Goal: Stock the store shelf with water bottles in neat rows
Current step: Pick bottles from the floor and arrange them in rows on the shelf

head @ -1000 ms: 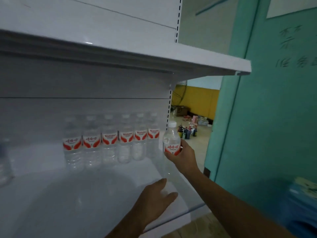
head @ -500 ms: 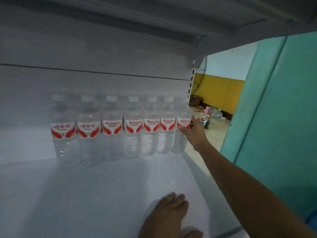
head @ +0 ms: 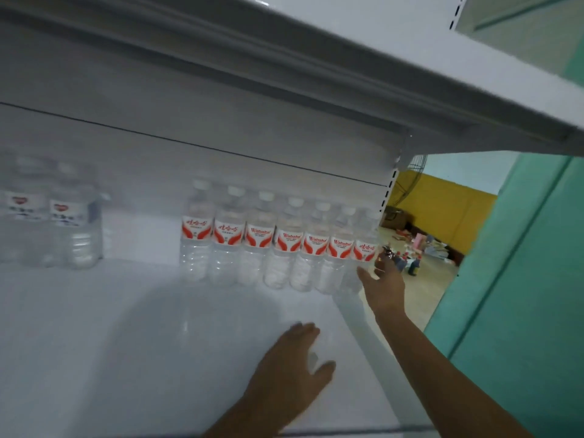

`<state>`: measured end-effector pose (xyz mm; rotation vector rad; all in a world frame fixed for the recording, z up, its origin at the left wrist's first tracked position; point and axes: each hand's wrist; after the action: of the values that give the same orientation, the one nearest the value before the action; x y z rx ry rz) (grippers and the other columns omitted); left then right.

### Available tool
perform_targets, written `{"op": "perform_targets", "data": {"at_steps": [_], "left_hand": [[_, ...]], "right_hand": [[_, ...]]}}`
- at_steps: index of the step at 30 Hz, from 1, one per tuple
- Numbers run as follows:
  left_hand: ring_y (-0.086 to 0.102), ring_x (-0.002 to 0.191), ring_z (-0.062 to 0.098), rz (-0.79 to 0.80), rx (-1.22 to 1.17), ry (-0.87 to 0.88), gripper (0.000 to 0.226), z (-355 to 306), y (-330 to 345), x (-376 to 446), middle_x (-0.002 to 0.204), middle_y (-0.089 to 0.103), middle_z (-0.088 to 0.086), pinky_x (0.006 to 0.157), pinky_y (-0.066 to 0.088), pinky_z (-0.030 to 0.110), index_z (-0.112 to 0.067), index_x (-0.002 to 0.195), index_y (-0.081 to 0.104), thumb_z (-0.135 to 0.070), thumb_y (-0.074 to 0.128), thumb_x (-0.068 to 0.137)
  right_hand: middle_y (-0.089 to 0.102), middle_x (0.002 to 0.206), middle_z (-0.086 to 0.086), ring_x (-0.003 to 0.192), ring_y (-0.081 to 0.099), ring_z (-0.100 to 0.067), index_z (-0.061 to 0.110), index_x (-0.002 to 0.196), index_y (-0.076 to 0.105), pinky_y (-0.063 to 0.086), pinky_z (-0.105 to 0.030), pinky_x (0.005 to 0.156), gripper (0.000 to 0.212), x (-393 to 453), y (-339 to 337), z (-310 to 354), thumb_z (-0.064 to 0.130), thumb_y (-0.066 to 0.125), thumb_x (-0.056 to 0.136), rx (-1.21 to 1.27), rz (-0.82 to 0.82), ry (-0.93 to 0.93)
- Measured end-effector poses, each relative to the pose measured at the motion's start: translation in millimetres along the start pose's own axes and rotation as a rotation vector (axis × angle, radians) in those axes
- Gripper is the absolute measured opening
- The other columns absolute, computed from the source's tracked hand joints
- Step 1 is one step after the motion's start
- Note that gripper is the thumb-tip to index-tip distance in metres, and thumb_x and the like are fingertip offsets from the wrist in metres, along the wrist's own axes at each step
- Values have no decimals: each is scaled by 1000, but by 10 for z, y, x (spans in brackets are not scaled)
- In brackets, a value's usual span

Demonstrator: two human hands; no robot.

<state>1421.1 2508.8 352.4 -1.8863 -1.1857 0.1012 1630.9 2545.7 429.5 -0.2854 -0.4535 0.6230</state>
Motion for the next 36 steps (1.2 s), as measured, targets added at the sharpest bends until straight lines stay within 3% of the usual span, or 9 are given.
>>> {"op": "perform_targets", "data": {"at_steps": [5, 14, 18, 21, 24, 26, 31, 34, 36], "left_hand": [[36, 135, 9, -190, -91, -179, 59, 62, -977, -588, 149, 39, -6, 112, 20, 20, -21, 142, 41, -43, 58, 89], [41, 132, 11, -493, 63, -406, 53, 419, -2488, -2512, 145, 45, -5, 105, 28, 20, -21, 139, 46, -37, 58, 90], [44, 130, 11, -613, 109, -565, 52, 632, -2919, -3430, 141, 49, -6, 105, 33, 23, -19, 138, 48, -37, 57, 90], [52, 122, 10, -674, 160, -689, 51, 794, -3071, -4058, 131, 56, -8, 96, 42, 22, -22, 133, 53, -45, 55, 87], [50, 120, 10, -765, 167, -802, 47, 910, -3101, -4632, 133, 56, -4, 87, 31, 10, -17, 133, 52, -32, 58, 89], [44, 126, 9, -800, 161, -886, 50, 973, -3080, -4951, 140, 49, -6, 90, 27, 9, -20, 139, 46, -31, 56, 91], [43, 131, 14, -875, 140, -1118, 54, 1292, -2986, -5564, 145, 45, -2, 102, 34, 22, -19, 143, 41, -37, 51, 92], [44, 130, 15, -867, 131, -1234, 53, 1539, -2872, -5786, 144, 46, -1, 104, 35, 27, -19, 141, 43, -40, 51, 92], [43, 131, 16, -831, 116, -1301, 53, 1738, -2780, -5917, 144, 46, 0, 105, 35, 29, -19, 141, 43, -39, 51, 92]], "right_hand": [[48, 145, -3, 127, 49, -20, 13, 144, 45, 44, -34, 102, 68, -1329, 224, 524, 31, 75, 85, 98, 366, -62], [49, 144, 3, 128, 48, -14, 18, 141, 46, 40, -25, 97, 63, -3374, 1149, 1795, 35, 72, 87, 286, 733, -337], [47, 144, 4, 129, 46, -13, 19, 141, 46, 40, -28, 102, 62, -4246, 1584, 2187, 35, 71, 86, 291, 918, -472], [47, 143, -2, 130, 45, -17, 15, 142, 46, 39, -30, 106, 63, -4844, 1898, 2386, 34, 71, 87, 224, 1021, -630], [48, 141, -7, 128, 47, -20, 13, 140, 47, 37, -25, 100, 63, -5434, 2171, 2544, 32, 71, 86, 178, 1138, -741], [48, 140, -7, 127, 47, -21, 13, 141, 46, 35, -23, 95, 64, -5804, 2323, 2587, 33, 71, 86, 163, 1198, -817], [48, 137, -4, 126, 48, -21, 13, 140, 47, 36, -21, 91, 61, -6558, 2704, 2444, 33, 69, 87, 140, 1355, -963], [46, 141, -5, 129, 46, -21, 13, 141, 46, 41, -33, 103, 63, -6863, 2987, 2214, 34, 70, 86, 124, 1467, -913], [46, 143, -5, 131, 45, -22, 14, 143, 45, 41, -32, 103, 65, -7024, 3187, 2000, 36, 69, 87, 89, 1533, -863]]}}
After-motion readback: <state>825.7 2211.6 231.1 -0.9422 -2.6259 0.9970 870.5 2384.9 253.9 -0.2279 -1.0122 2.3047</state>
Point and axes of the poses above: each hand's wrist, its own x-axis towards the middle knuckle, its own y-axis out of the palm, z = x × y
